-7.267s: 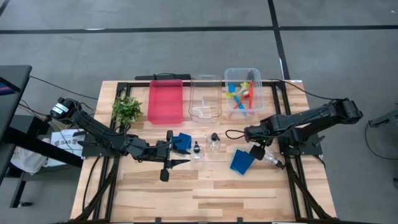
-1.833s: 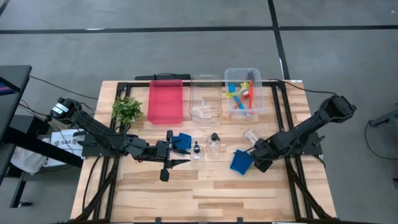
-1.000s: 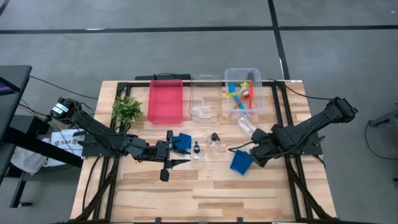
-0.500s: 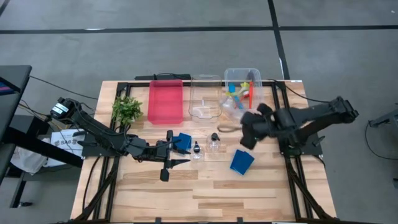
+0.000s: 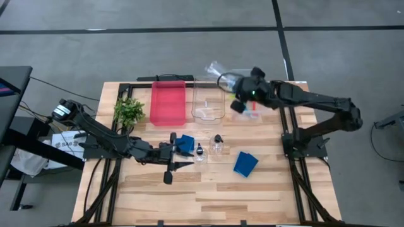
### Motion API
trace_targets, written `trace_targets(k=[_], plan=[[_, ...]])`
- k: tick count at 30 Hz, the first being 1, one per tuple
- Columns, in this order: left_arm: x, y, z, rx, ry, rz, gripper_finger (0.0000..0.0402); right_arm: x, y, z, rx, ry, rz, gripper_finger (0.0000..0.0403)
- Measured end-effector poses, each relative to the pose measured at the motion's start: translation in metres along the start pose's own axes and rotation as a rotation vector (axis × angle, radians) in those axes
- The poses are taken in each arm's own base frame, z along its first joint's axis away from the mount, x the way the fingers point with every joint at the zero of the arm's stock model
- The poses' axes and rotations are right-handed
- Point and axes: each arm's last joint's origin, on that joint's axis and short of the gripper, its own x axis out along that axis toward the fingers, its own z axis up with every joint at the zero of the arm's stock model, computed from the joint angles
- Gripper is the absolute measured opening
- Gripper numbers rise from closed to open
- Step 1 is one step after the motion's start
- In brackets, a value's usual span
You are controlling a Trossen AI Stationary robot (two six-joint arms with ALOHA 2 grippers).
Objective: Pick & Place Kitchen Sink Supplies
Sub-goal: Put the soap dispenser into the transparent bin
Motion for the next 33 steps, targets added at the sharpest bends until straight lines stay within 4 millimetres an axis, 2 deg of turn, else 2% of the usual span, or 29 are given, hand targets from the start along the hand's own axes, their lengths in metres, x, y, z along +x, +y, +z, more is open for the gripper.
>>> trace_targets(k=[4,9,15,19,24,29,33], plan=[[0.004,-0.002,-0.005,-0.003,0.013,-0.001,0.0115,0.012,-0.025,0.004,-0.025,-0.032,-0.086,0.0119],[0.007,-0.003,-0.008,-0.017,0.005,0.004,0.0115,0.022,-0.05,-0.001,-0.127,0.018,-0.164,0.0141],[0.007,-0.003,-0.006,-0.031,-0.011,0.019,0.0116,0.04,-0.059,-0.005,-0.25,0.087,-0.194,0.0121],[0.007,-0.003,-0.006,-0.032,-0.012,0.023,0.0116,0.057,-0.053,-0.006,-0.323,0.134,-0.176,0.0121],[0.007,-0.003,-0.006,-0.032,-0.012,0.023,0.0116,0.073,-0.033,-0.006,-0.483,0.168,-0.116,0.0132],[0.007,-0.003,-0.006,-0.032,-0.012,0.023,0.0115,0.081,-0.007,-0.005,-0.718,0.19,-0.07,0.0128],[0.007,-0.003,-0.006,-0.031,-0.012,0.023,0.0115,0.085,0.013,-0.004,-0.959,0.254,-0.122,0.0121]])
